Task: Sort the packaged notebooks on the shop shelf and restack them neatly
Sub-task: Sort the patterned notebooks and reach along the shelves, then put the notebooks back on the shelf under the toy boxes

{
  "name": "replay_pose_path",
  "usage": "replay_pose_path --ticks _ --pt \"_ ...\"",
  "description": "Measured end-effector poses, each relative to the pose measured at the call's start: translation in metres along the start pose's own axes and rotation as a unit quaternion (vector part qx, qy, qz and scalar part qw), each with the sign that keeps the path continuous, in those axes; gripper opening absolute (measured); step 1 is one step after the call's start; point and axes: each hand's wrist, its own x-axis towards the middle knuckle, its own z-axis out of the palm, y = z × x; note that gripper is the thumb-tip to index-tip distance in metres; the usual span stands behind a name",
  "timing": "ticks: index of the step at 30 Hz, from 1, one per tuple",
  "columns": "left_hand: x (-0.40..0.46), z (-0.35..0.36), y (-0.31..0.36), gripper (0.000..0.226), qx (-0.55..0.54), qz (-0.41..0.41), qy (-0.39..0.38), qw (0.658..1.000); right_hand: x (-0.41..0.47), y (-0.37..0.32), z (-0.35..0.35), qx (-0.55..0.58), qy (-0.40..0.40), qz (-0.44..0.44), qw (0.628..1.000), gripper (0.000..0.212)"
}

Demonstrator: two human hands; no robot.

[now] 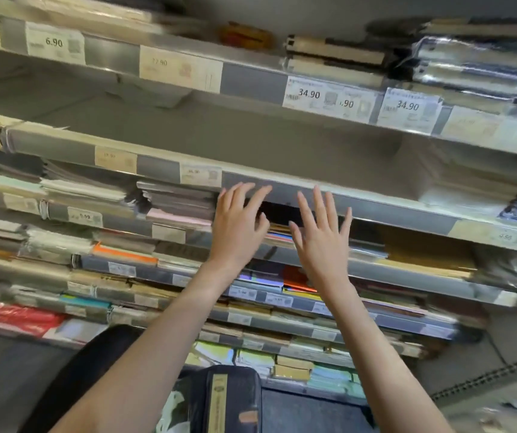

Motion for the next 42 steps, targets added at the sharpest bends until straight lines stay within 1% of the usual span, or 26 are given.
replay_pose_path --ticks 6,10,18,23,28,32,34,37,39,42 --pt "-0.053 0.023 -0.026 0.049 -0.008 -0.045 -0.069 0.997 -0.046 -0.017 0.04 0.028 -0.083 0.012 0.996 0.056" --pt "-0.09 0.04 -0.045 0.05 0.005 -0.061 -0.117 0.991 -0.077 -0.028 0.067 0.037 -0.116 0.01 0.992 0.057" --pt "-0.185 0.081 -0.084 0.051 0.0 -0.115 -0.187 0.976 -0.157 -0.043 0.131 0.065 -0.203 0.003 0.977 0.055" --pt "-0.253 0.107 -0.103 0.051 0.021 -0.152 -0.256 0.954 -0.215 -0.05 0.174 0.094 -0.244 0.005 0.965 0.054" --pt "-0.326 0.131 -0.118 0.053 0.036 -0.19 -0.321 0.927 -0.275 -0.062 0.215 0.1 -0.32 0.004 0.942 0.056" --pt "-0.368 0.144 -0.125 0.053 0.035 -0.234 -0.357 0.904 -0.316 -0.065 0.242 0.093 -0.372 -0.005 0.924 0.056" --pt "-0.389 0.156 -0.128 0.053 0.04 -0.237 -0.376 0.895 -0.338 -0.064 0.263 0.093 -0.396 -0.005 0.914 0.057" --pt "-0.41 0.164 -0.127 0.056 0.052 -0.188 -0.406 0.893 -0.36 -0.063 0.282 0.1 -0.432 -0.001 0.897 0.06" --pt "-0.427 0.176 -0.127 0.06 0.063 -0.169 -0.428 0.886 -0.376 -0.062 0.299 0.104 -0.449 -0.01 0.887 0.059" --pt "-0.45 0.19 -0.132 0.052 0.066 -0.154 -0.419 0.893 -0.393 -0.058 0.318 0.106 -0.477 -0.019 0.873 0.06"
